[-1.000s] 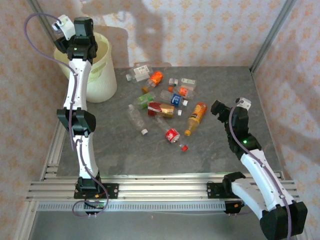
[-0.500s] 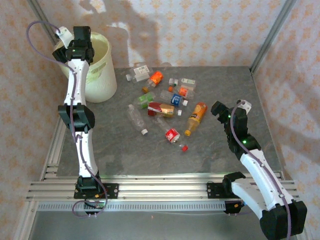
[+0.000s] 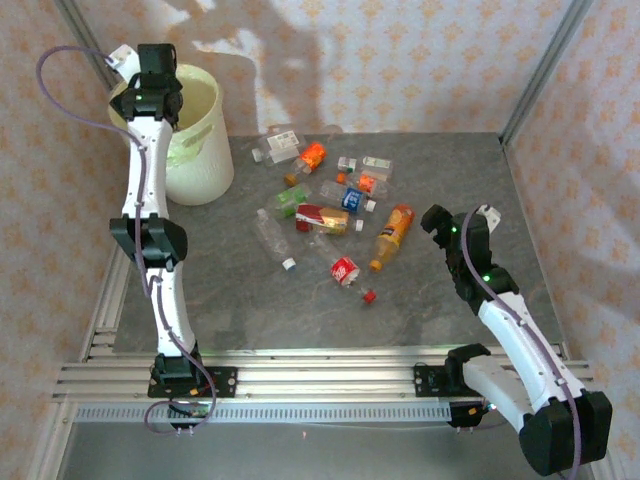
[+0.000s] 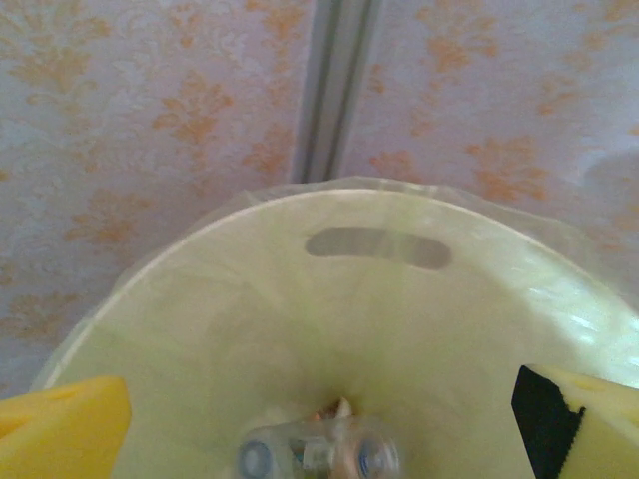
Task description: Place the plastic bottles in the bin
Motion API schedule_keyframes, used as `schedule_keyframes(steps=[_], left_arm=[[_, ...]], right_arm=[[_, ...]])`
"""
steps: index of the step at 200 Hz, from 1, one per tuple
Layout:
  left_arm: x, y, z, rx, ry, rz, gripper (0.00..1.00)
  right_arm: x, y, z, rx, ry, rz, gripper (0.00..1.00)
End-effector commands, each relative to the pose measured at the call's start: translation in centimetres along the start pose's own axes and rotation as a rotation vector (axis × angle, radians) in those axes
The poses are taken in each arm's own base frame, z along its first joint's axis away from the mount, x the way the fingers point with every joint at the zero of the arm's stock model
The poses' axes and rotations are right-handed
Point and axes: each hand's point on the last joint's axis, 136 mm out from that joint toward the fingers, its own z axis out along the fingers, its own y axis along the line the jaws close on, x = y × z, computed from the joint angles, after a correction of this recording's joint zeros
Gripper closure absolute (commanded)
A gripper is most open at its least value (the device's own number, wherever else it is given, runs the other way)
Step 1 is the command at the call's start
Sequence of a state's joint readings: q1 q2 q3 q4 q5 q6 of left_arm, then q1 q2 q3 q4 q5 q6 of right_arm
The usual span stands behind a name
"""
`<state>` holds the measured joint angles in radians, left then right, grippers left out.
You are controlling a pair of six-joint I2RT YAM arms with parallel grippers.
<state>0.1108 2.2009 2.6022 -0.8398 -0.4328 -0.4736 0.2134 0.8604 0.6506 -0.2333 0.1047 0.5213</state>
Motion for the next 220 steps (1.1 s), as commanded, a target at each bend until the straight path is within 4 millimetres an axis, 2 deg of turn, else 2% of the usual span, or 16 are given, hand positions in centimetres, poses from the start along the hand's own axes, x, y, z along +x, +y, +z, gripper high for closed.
schedule_keyframes(steps=[1, 33, 41, 48, 50, 53, 100, 158, 190, 220], left_arm=[[-2.1, -3.0, -5.3, 0.237, 0.022, -0.046, 0.0], [-1.6, -6.9, -10.3, 0.456, 0.025, 0.027, 0.0], [-1.0, -7.8, -11.5, 0.497, 0.034, 0.05, 0.0], [0.4, -8.8, -12.0, 0.523, 0.062, 0.08, 0.0], [-0.1, -8.8, -13.2, 0.541, 0.053, 0.078, 0.0], [0.0, -8.9, -13.8, 0.554, 0.055, 0.083, 0.0], [8.2, -13.1, -20.8, 0.77, 0.189, 0.176, 0.0], [18.8, -15.6, -29.3, 0.932, 0.31, 0.34, 0.0], [23.2, -16.1, -30.7, 0.941, 0.381, 0.314, 0.0], [25.6, -15.5, -29.3, 0.883, 0.422, 0.29, 0.0]], right_arm=[[-0.3, 0.6, -0.3, -0.012, 0.009, 0.013, 0.01], [-0.2, -0.3, 0.0, 0.034, -0.002, 0.034, 0.01], [-0.2, -0.9, 0.1, 0.06, -0.013, 0.055, 0.01], [0.0, -1.3, 0.3, 0.074, -0.019, 0.068, 0.01], [0.0, -1.3, 0.3, 0.075, -0.019, 0.069, 0.01], [0.1, -1.4, 0.4, 0.077, -0.02, 0.072, 0.01], [0.9, -1.6, 1.2, 0.084, 0.003, 0.079, 0.01], [1.3, -1.4, 1.4, 0.073, 0.02, 0.071, 0.01], [1.5, -1.2, 1.4, 0.057, 0.035, 0.051, 0.01], [1.8, 0.2, 1.3, -0.012, 0.07, 0.022, 0.01]])
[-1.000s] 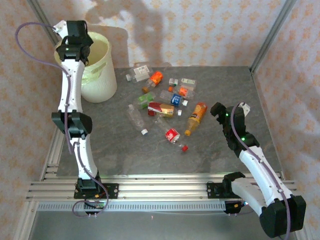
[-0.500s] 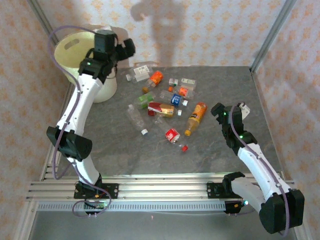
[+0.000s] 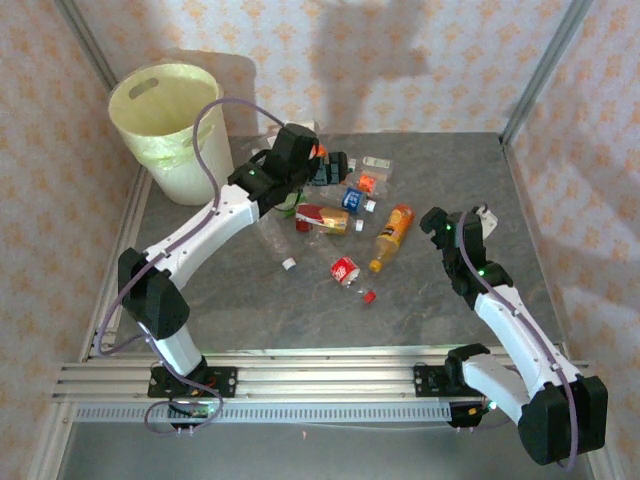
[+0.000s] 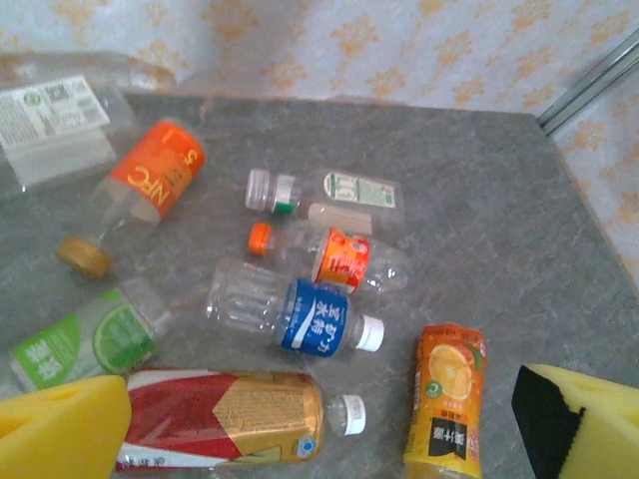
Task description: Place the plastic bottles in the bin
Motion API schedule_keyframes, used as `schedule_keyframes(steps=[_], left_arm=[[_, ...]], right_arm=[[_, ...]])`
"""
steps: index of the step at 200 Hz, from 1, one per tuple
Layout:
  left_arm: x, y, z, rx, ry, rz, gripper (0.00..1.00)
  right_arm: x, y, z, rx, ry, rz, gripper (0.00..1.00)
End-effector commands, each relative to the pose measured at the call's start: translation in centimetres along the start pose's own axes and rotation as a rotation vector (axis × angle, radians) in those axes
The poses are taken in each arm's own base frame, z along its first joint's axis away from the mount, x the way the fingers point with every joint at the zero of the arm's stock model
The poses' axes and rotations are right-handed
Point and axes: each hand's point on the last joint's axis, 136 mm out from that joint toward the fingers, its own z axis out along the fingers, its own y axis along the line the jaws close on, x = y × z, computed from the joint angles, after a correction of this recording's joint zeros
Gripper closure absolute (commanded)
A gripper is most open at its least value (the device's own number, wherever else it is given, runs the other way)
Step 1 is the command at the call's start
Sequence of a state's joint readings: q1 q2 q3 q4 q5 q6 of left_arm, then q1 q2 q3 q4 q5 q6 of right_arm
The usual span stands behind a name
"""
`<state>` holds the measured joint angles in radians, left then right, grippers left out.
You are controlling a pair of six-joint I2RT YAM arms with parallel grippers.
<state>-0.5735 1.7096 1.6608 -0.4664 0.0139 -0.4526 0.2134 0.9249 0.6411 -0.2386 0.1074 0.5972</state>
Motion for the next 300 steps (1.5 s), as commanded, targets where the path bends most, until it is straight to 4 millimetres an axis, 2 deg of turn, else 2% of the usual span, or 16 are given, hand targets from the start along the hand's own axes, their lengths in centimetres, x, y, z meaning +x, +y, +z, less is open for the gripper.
schedule_keyframes(steps=[1, 20, 43, 68, 99, 134, 148, 165, 170, 186, 220, 250, 276, 300], left_arm=[[-1.3, 1.0, -0.3, -0.024, -0.073, -0.085, 0.0], [0.2, 1.9, 0.1, -0.053, -0.04, -0.083, 0.0], [2.0, 2.8, 0.0, -0.083, 0.0, -0.113, 0.0], [4.2, 3.5, -0.2, -0.11, 0.029, -0.124, 0.0], [7.0, 4.7, -0.1, -0.157, 0.077, -0.165, 0.0], [9.4, 6.3, -0.5, -0.221, 0.112, -0.194, 0.0], [10.2, 6.9, -0.6, -0.242, 0.115, -0.213, 0.0], [11.0, 7.4, -0.5, -0.254, 0.12, -0.236, 0.0], [11.1, 7.5, -0.4, -0.256, 0.12, -0.242, 0.0], [11.6, 7.8, -0.4, -0.266, 0.128, -0.246, 0.0], [11.6, 8.4, -0.6, -0.294, 0.121, -0.237, 0.0], [11.4, 8.6, -0.5, -0.304, 0.097, -0.248, 0.0], [10.7, 9.3, -0.8, -0.328, 0.021, -0.3, 0.0], [10.8, 9.9, -0.6, -0.367, 0.011, -0.314, 0.0]], right_arm=[[0.3, 1.2, -0.1, -0.07, 0.022, -0.035, 0.01], [1.4, 2.2, -0.2, -0.133, 0.077, -0.076, 0.01], [2.4, 1.9, 0.1, -0.14, 0.107, -0.092, 0.01], [3.8, 2.5, -0.1, -0.195, 0.169, -0.142, 0.01], [6.0, 2.3, 0.1, -0.195, 0.274, -0.172, 0.01], [7.9, 1.1, 1.5, -0.107, 0.353, -0.085, 0.01], [8.3, 1.9, 2.1, -0.126, 0.384, -0.073, 0.01], [9.0, 4.2, 2.7, -0.212, 0.441, -0.07, 0.01], [9.1, 5.2, 2.6, -0.247, 0.453, -0.073, 0.01], [10.4, 6.1, 3.5, -0.246, 0.512, -0.096, 0.01], [12.9, 5.1, 4.9, -0.096, 0.55, -0.192, 0.01], [13.2, 4.1, 6.2, 0.025, 0.503, -0.256, 0.01], [14.1, 4.5, 7.3, 0.045, 0.529, -0.293, 0.01], [14.1, 4.8, 7.8, 0.085, 0.512, -0.341, 0.01]])
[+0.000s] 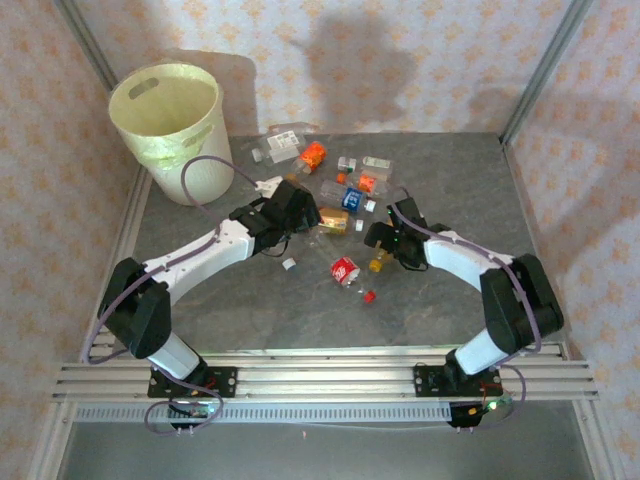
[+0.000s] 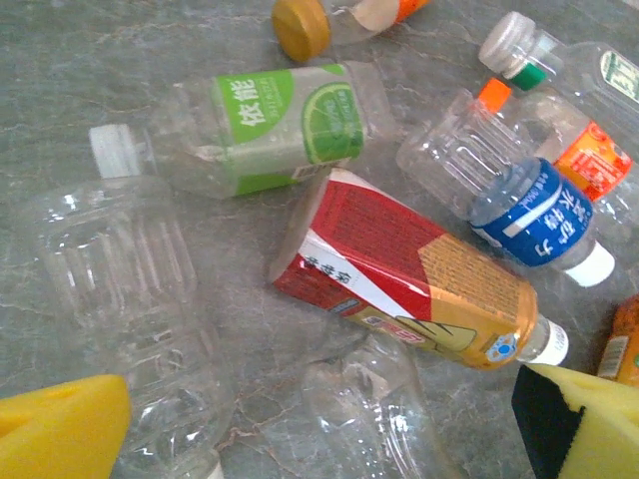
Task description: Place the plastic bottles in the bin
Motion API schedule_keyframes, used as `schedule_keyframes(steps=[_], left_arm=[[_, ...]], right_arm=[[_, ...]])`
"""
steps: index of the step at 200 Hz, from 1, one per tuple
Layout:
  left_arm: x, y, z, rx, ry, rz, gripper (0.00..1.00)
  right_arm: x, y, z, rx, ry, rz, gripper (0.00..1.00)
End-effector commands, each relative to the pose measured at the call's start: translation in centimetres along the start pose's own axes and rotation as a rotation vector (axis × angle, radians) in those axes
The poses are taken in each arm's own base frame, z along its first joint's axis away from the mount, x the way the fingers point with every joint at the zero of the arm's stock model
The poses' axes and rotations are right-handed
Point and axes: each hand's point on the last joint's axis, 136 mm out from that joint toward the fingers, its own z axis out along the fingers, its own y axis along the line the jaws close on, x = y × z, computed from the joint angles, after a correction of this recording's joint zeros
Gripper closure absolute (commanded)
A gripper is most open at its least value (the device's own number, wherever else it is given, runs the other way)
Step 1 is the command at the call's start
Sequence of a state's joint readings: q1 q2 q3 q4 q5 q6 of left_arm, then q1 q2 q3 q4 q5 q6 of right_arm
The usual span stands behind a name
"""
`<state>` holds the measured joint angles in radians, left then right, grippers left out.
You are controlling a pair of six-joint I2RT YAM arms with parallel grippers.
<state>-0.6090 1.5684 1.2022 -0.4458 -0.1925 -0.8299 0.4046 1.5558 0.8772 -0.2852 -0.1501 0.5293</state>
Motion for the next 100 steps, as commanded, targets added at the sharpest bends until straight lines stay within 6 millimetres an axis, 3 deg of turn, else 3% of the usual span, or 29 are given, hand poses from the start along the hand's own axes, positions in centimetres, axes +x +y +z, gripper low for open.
schedule_keyframes(steps=[1, 27, 53, 100], left_arm=[[-1.4, 0.5, -0.5, -0.034, -0.081, -0.056, 0.0], [-1.9, -0.1, -0.1, -0.048, -0.082, -0.033, 0.0], [-1.9, -0.2, 0.1, -0.052, -0.08, -0.028, 0.0], [-1.7, -0.5, 0.5, -0.056, -0.065, -0.02, 0.0]], right_arm=[[-0.9, -0.2, -0.1, 0.088, -0.041, -0.039, 0.01], [-0.5, -1.0, 0.8, 0.127, -0.037, -0.024, 0.01], [0.1, -1.6, 1.7, 0.154, -0.018, -0.042, 0.08], [0.0, -2.7, 1.4, 0.193, -0.054, -0.094, 0.23]])
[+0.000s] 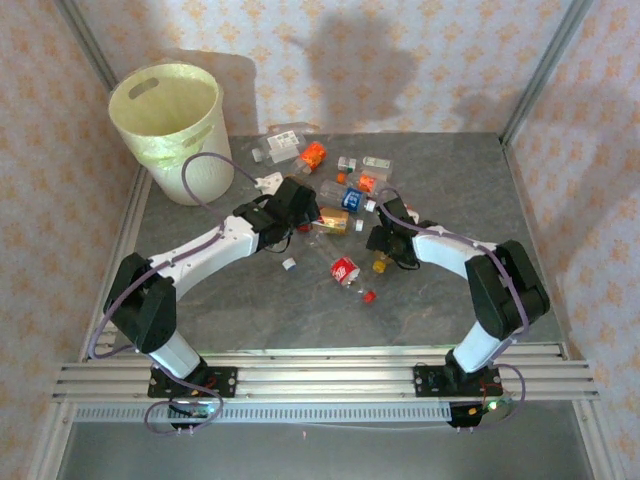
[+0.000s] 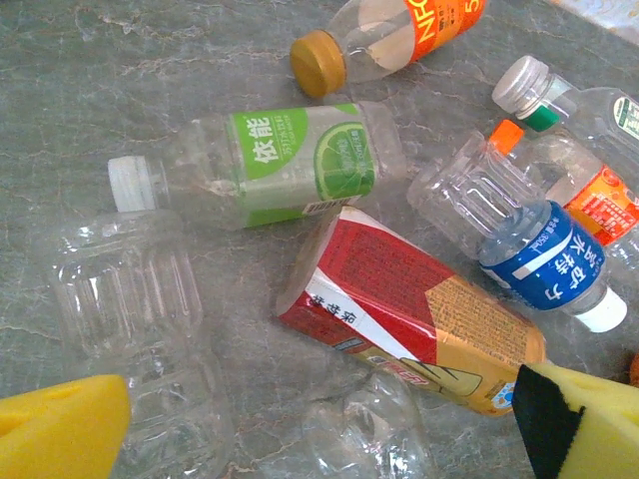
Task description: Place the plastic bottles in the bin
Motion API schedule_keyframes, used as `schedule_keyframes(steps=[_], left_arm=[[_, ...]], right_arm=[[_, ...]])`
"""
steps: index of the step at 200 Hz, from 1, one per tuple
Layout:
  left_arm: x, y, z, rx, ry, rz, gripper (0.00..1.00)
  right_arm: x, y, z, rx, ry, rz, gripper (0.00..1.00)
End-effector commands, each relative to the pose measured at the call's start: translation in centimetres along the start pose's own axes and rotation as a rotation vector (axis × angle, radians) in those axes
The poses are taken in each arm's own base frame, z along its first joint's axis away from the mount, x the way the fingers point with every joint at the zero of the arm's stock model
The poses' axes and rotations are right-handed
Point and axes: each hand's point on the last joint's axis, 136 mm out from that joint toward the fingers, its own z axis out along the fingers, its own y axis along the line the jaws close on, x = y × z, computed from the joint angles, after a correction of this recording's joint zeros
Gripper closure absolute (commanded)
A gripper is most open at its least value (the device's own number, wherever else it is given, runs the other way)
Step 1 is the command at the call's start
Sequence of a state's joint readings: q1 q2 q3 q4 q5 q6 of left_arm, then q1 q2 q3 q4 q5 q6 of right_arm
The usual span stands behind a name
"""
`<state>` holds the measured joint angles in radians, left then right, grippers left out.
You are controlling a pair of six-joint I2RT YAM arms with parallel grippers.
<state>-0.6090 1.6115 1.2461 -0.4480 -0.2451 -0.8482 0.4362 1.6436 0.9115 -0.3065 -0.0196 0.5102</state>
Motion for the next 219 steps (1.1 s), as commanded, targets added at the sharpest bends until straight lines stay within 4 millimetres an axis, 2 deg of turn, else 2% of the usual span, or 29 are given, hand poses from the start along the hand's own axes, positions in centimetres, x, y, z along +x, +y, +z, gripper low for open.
schedule_keyframes(steps=[1, 46, 74, 96, 118, 172, 193, 219], left_arm=[[-0.6, -0.3, -0.1, -0.022, -0.025, -0.002, 0.0], [-0.4, -0.4, 0.2, -0.025, -0.013, 0.008, 0.0], [-0.3, -0.7, 0.2, -0.007, -0.006, 0.008, 0.0], [-0.1, -2.2, 0.7, 0.047, 0.01, 0.008, 0.0], [-0.4, -4.8, 0.4, 0.148, 0.027, 0.018, 0.0], [-1.4, -8.4, -3.1, 0.398, 0.034, 0.082, 0.0], [-2.2, -10.0, -5.4, 0.527, 0.028, 0.113, 0.0], [-2.7, -12.8, -8.7, 0.772, 0.077, 0.151, 0.0]], right_arm=[[0.1, -1.4, -0.2, 0.06, -0.03, -0.039, 0.23], [-0.5, -1.2, -0.8, 0.034, -0.079, -0.067, 0.36], [-0.8, -1.1, -1.1, 0.023, -0.096, -0.091, 0.39], [-1.0, -0.6, -1.4, -0.018, -0.128, -0.13, 0.45], [-1.5, 0.5, -2.4, -0.093, -0.162, -0.162, 0.5], [-3.9, 5.1, -8.3, -0.358, -0.294, -0.265, 0.56], [-4.1, 7.1, -11.0, -0.484, -0.316, -0.303, 0.56], [-3.5, 9.8, -15.7, -0.706, -0.34, -0.366, 0.56]])
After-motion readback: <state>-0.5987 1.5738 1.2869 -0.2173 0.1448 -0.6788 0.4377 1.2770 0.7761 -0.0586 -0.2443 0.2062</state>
